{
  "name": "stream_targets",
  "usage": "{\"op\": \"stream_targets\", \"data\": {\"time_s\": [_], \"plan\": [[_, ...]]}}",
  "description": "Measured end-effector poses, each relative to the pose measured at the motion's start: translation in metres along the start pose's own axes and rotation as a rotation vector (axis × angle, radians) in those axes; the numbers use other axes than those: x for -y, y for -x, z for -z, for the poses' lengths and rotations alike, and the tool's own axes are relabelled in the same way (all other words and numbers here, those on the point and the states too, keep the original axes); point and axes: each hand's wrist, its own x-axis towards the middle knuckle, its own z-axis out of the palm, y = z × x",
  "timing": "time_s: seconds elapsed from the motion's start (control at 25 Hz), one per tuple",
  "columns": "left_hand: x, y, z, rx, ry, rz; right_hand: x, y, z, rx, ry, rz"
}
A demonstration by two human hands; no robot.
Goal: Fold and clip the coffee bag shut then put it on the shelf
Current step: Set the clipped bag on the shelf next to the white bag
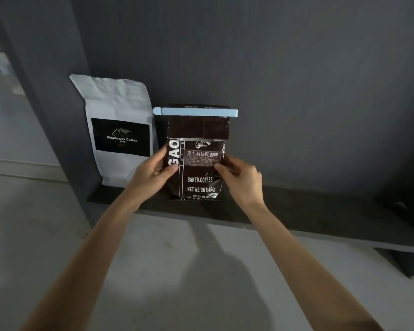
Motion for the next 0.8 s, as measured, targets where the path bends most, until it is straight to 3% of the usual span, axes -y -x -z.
{"op": "stream_targets", "data": {"time_s": [0.2, 0.48, 0.68, 0.8], "plan": [[0.034, -0.02, -0.015, -0.1, 0.008, 0.022, -0.024, -0.01, -0.035, -0.044, 0.047, -0.102], [0.038, -0.021, -0.021, -0.123, 0.008, 0.053, -0.029, -0.014, -0.039, -0.045, 0.098, -0.089], [0.038, -0.013, -0.024, -0.193, -0.162, -0.004, -0.029, -0.009, -0.032, 0.105, 0.071, -0.044], [0.033, -0.013, -0.024, -0.196, -0.155, 0.06, -0.027, -0.007, -0.026, 0.257, 0.083, -0.061]]}}
